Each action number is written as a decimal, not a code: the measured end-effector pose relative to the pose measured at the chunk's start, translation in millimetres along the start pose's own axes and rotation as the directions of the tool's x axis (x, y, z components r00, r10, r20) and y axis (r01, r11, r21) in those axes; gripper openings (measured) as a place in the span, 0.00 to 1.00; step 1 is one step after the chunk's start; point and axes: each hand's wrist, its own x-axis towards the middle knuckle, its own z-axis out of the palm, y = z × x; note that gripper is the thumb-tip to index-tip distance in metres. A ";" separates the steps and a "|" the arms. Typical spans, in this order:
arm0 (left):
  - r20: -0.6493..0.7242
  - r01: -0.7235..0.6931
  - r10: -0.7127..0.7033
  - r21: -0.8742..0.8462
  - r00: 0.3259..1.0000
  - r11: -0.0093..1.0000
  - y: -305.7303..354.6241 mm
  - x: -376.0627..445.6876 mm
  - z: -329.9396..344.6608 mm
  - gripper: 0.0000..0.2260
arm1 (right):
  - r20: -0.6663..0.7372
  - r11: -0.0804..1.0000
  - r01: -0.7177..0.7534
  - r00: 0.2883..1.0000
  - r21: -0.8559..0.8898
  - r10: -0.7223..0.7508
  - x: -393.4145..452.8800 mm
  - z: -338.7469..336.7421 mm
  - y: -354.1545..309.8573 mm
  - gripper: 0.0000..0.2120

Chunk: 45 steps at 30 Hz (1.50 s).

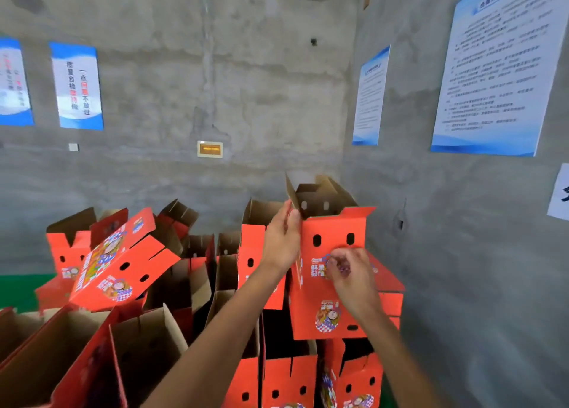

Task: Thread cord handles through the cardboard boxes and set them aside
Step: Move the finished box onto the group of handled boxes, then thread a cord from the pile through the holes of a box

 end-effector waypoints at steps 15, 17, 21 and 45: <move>-0.144 0.445 -0.596 0.804 0.790 0.395 -106.6 -189.5 -195.0 0.23 | 0.337 0.982 0.052 0.942 -0.183 0.013 -60.8 111.9 18.0 0.18; -0.200 0.481 -0.662 0.833 0.722 0.274 -116.9 -221.0 -210.9 0.24 | 0.327 0.987 0.075 0.945 -0.142 -0.025 -81.7 117.5 9.9 0.17; -0.197 0.498 -0.720 0.835 0.665 0.233 -131.4 -273.2 -232.8 0.23 | 0.337 0.999 0.019 0.941 -0.044 -0.003 -124.7 125.4 3.9 0.16; 0.283 0.233 -0.770 0.844 0.571 0.483 -125.8 -298.2 -161.5 0.47 | 0.745 0.794 -0.171 0.276 -0.584 0.608 -370.8 80.3 100.2 0.11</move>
